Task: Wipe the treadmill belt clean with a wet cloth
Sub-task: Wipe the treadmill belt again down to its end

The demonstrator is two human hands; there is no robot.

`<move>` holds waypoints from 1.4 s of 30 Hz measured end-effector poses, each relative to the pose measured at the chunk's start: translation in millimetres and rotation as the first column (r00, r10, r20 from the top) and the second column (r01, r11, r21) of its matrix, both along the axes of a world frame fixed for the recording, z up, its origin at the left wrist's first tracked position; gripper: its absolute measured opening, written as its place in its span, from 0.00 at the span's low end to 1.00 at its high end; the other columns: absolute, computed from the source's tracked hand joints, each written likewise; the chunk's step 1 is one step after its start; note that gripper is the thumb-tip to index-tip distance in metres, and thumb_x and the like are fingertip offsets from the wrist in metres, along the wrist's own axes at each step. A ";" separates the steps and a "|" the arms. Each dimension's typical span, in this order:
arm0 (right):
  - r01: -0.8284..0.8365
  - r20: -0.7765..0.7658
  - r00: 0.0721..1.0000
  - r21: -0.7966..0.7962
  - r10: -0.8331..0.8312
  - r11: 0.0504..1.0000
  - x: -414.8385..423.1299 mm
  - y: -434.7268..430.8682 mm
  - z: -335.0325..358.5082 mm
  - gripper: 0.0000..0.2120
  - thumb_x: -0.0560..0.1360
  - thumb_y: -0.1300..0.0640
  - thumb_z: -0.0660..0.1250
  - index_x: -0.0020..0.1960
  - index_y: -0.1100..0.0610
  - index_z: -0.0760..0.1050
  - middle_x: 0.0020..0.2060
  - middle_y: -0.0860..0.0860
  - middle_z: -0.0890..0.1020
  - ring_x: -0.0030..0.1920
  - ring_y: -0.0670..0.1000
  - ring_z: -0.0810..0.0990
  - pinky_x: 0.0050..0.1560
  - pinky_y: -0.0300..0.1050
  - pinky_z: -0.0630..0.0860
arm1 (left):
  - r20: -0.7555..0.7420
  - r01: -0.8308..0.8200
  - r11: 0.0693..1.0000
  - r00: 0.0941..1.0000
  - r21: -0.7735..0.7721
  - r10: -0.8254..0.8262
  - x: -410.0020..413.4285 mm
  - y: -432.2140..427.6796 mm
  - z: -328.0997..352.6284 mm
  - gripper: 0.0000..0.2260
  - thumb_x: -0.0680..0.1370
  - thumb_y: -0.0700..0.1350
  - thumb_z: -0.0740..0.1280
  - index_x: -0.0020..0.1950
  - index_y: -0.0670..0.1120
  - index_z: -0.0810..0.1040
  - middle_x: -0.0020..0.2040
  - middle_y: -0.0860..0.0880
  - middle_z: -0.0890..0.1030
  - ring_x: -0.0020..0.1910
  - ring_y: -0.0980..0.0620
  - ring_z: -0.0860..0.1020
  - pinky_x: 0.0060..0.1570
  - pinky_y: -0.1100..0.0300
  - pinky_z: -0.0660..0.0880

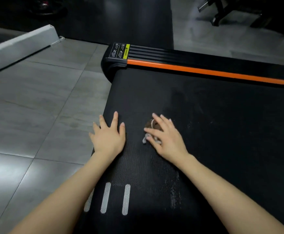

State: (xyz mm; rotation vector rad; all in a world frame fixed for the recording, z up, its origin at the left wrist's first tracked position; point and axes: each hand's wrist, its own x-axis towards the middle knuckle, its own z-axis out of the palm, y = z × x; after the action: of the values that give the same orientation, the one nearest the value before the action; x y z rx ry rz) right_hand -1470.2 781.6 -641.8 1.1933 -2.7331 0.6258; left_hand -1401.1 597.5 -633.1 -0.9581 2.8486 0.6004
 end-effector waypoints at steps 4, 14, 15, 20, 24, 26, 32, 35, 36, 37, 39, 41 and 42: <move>0.183 0.031 0.983 -0.002 -0.183 0.983 -76.2 -13.4 0.6 0.15 0.77 0.46 0.61 0.59 0.48 0.79 0.72 0.54 0.66 0.72 0.60 0.61 0.68 0.61 0.65 | -0.076 0.054 0.997 0.995 -0.052 -0.058 -29.8 -2.3 -2.9 0.23 0.81 0.58 0.46 0.76 0.62 0.48 0.77 0.39 0.50 0.74 0.38 0.52 0.65 0.42 0.62; -0.302 -0.052 0.951 0.033 0.304 0.953 -28.0 -6.4 -1.3 0.17 0.76 0.47 0.58 0.59 0.50 0.79 0.70 0.55 0.68 0.70 0.62 0.66 0.62 0.56 0.69 | -0.105 0.056 0.992 0.992 -0.113 -0.068 -28.1 -0.8 -11.8 0.23 0.81 0.56 0.47 0.76 0.62 0.48 0.77 0.39 0.51 0.74 0.37 0.54 0.63 0.43 0.64; -0.301 -0.080 0.949 0.055 0.305 0.952 -50.6 -3.0 -2.3 0.16 0.76 0.47 0.59 0.59 0.50 0.79 0.70 0.56 0.69 0.69 0.62 0.67 0.63 0.57 0.69 | -0.104 0.056 0.991 0.992 -0.119 -0.069 -28.1 -1.6 -11.2 0.23 0.81 0.57 0.46 0.76 0.62 0.48 0.77 0.39 0.51 0.74 0.38 0.54 0.63 0.43 0.64; 0.480 0.005 0.877 -0.067 -0.481 0.875 -180.1 -8.8 -4.0 0.15 0.78 0.51 0.60 0.61 0.54 0.78 0.72 0.59 0.64 0.71 0.64 0.62 0.73 0.54 0.56 | -0.097 0.053 0.987 0.993 -0.151 -0.068 -29.7 -0.7 -12.3 0.23 0.81 0.57 0.45 0.76 0.62 0.48 0.77 0.39 0.51 0.73 0.38 0.56 0.61 0.43 0.65; 0.343 -0.048 0.937 -0.052 -0.345 0.938 -149.0 -70.6 -2.8 0.14 0.78 0.55 0.61 0.60 0.58 0.78 0.71 0.63 0.64 0.70 0.66 0.61 0.72 0.56 0.56 | -0.088 0.057 0.986 0.994 -0.154 -0.071 -31.4 -0.8 -12.2 0.23 0.81 0.57 0.45 0.76 0.62 0.48 0.76 0.38 0.52 0.72 0.37 0.56 0.61 0.43 0.66; 0.108 -0.051 0.993 -0.044 -0.110 0.993 -120.2 -92.6 -4.9 0.14 0.78 0.54 0.62 0.62 0.56 0.77 0.73 0.59 0.62 0.72 0.64 0.58 0.70 0.57 0.59 | -0.080 0.063 0.985 0.994 -0.161 -0.076 -30.4 -1.4 -11.2 0.23 0.81 0.57 0.45 0.76 0.62 0.48 0.76 0.38 0.52 0.72 0.38 0.56 0.61 0.43 0.66; 0.251 -0.056 0.966 -0.006 -0.251 0.968 -187.4 -26.6 1.8 0.14 0.78 0.54 0.61 0.63 0.53 0.77 0.73 0.57 0.62 0.71 0.63 0.60 0.69 0.51 0.60 | -0.074 0.068 0.989 0.994 -0.129 -0.078 -28.4 -0.9 -8.2 0.23 0.81 0.58 0.44 0.76 0.63 0.47 0.77 0.40 0.51 0.74 0.40 0.55 0.62 0.44 0.66; 0.581 0.002 0.814 0.024 -0.582 0.813 -208.9 -18.3 1.6 0.16 0.80 0.52 0.57 0.64 0.54 0.75 0.75 0.58 0.57 0.73 0.65 0.54 0.70 0.56 0.60 | -0.054 0.059 0.985 0.996 -0.165 -0.069 -30.4 1.4 -8.0 0.23 0.80 0.57 0.44 0.76 0.63 0.46 0.77 0.39 0.51 0.73 0.40 0.55 0.61 0.44 0.66; 0.592 -0.029 0.806 0.042 -0.591 0.805 -204.8 -33.3 2.0 0.16 0.80 0.53 0.56 0.64 0.54 0.75 0.75 0.59 0.57 0.73 0.65 0.53 0.71 0.58 0.58 | -0.046 0.057 0.984 0.997 -0.168 -0.065 -30.6 2.4 -8.3 0.23 0.80 0.58 0.44 0.76 0.63 0.46 0.77 0.39 0.51 0.73 0.39 0.55 0.61 0.45 0.66; 0.548 -0.047 0.837 0.068 -0.545 0.834 -198.5 -52.7 3.7 0.16 0.79 0.53 0.56 0.63 0.54 0.75 0.74 0.60 0.58 0.73 0.65 0.53 0.71 0.59 0.56 | -0.042 0.057 0.984 0.997 -0.169 -0.065 -30.6 2.9 -8.3 0.23 0.80 0.58 0.44 0.76 0.63 0.45 0.77 0.39 0.51 0.73 0.40 0.55 0.62 0.45 0.66; 0.362 -0.007 0.932 0.045 -0.362 0.931 -184.5 -93.7 7.0 0.15 0.79 0.55 0.57 0.63 0.54 0.75 0.75 0.58 0.57 0.74 0.64 0.51 0.70 0.60 0.60 | -0.036 0.062 0.984 0.997 -0.168 -0.069 -30.5 2.1 -7.9 0.23 0.80 0.58 0.43 0.76 0.63 0.45 0.77 0.40 0.50 0.74 0.40 0.54 0.62 0.45 0.66; 0.237 0.022 0.971 0.014 -0.237 0.971 -175.5 -117.5 5.1 0.15 0.80 0.54 0.57 0.64 0.52 0.74 0.76 0.55 0.53 0.75 0.63 0.47 0.67 0.59 0.66 | -0.037 0.066 0.985 0.997 -0.157 -0.073 -30.5 -0.2 -8.0 0.23 0.80 0.58 0.43 0.76 0.64 0.46 0.77 0.40 0.51 0.74 0.41 0.54 0.62 0.46 0.66; 0.213 0.021 0.977 0.000 -0.213 0.977 -175.7 -119.0 5.4 0.16 0.80 0.54 0.57 0.65 0.51 0.73 0.77 0.54 0.52 0.75 0.63 0.46 0.66 0.59 0.67 | -0.040 0.066 0.986 0.997 -0.154 -0.073 -30.0 -1.7 -8.1 0.23 0.80 0.58 0.43 0.76 0.64 0.46 0.77 0.40 0.51 0.74 0.41 0.55 0.62 0.46 0.67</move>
State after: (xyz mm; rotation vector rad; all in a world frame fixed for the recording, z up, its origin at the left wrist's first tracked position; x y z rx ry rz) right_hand -1645.9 662.6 -636.4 0.8798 -2.8238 0.6182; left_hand -1431.2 595.8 -641.2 -0.8710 2.9903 0.4078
